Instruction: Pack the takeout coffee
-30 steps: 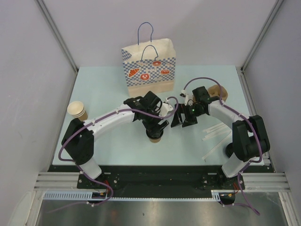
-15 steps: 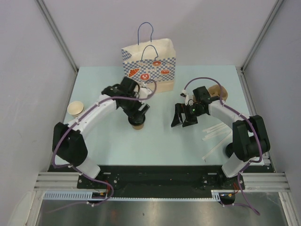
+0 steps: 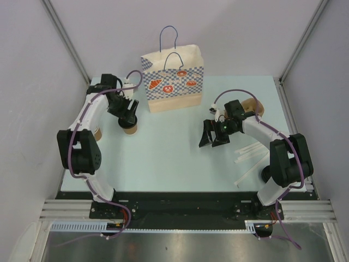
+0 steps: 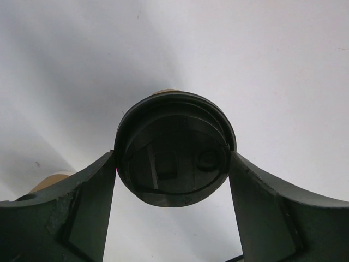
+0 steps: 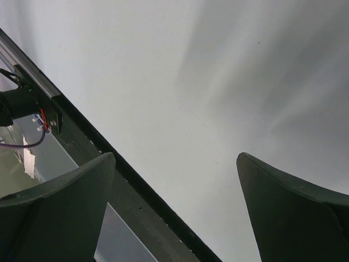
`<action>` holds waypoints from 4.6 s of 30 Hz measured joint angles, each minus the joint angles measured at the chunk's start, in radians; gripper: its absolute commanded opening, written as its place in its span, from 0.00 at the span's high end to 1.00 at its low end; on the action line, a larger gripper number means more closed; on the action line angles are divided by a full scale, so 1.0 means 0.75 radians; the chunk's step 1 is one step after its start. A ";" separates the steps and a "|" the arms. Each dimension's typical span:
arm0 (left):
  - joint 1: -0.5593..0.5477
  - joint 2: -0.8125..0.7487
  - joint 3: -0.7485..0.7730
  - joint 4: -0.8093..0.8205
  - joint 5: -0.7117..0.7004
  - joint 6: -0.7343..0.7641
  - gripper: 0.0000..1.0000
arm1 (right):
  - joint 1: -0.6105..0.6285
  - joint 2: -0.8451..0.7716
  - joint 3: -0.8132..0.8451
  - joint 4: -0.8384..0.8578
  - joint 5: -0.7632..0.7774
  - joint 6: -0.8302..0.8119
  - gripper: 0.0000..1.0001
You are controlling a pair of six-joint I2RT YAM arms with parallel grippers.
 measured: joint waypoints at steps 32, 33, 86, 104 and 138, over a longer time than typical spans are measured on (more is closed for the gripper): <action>0.045 0.041 0.151 0.012 0.049 -0.042 0.00 | -0.098 -0.073 0.163 -0.097 -0.085 -0.083 0.00; 0.045 0.023 0.180 0.008 0.053 -0.047 0.01 | -0.112 -0.076 0.199 -0.109 -0.091 -0.092 0.00; 0.045 -0.838 -0.387 0.454 0.608 -0.445 0.00 | -0.334 0.158 0.560 -0.303 1.015 -0.946 0.55; 0.045 -0.831 -0.388 0.455 0.605 -0.466 0.01 | -0.333 0.207 0.570 -0.293 0.999 -0.964 0.56; 0.045 -0.798 -0.387 0.476 0.600 -0.478 0.00 | -0.333 0.245 0.618 -0.302 0.948 -0.974 0.80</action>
